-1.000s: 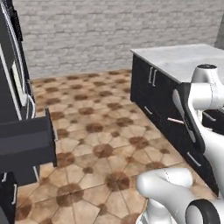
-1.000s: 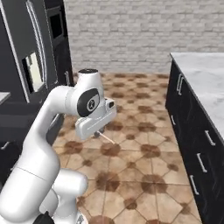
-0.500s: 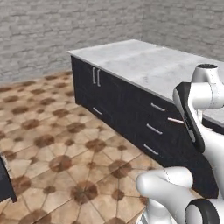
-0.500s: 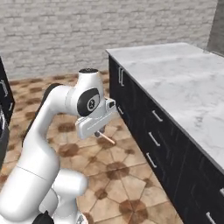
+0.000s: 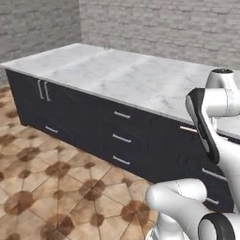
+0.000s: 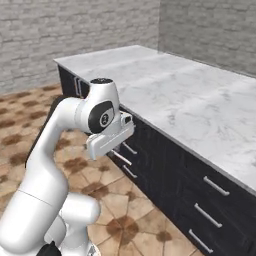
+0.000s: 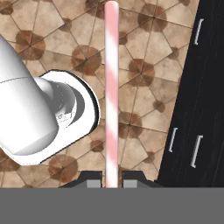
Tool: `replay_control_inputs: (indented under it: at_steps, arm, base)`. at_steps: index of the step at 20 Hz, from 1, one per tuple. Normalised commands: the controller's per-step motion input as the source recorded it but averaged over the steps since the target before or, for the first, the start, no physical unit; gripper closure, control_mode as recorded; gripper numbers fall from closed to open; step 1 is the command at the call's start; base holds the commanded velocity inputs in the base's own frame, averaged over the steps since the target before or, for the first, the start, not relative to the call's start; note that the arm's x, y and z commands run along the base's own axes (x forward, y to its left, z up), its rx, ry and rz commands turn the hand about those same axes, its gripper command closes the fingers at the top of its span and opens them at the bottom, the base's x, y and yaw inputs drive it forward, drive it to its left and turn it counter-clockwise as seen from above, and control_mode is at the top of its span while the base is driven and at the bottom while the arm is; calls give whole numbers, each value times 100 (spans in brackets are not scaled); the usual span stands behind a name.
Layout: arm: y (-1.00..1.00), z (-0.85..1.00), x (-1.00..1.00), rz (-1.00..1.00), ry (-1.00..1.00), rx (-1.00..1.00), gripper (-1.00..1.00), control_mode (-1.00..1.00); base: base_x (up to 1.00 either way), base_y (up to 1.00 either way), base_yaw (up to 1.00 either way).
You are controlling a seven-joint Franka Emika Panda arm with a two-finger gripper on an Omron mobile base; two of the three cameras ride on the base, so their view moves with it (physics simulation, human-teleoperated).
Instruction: Take a straw from the drawer in front and place it inside the glass cup on the dining counter.
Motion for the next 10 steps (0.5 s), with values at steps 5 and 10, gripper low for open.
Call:
replay_control_inputs:
  at_steps: [5, 10]
  arm:
    - [0, 0, 0, 0, 0, 0, 100, 100]
    - [0, 0, 0, 0, 0, 0, 100, 100]
  base:
    - [35, 8, -46]
    - [84, 18, -30]
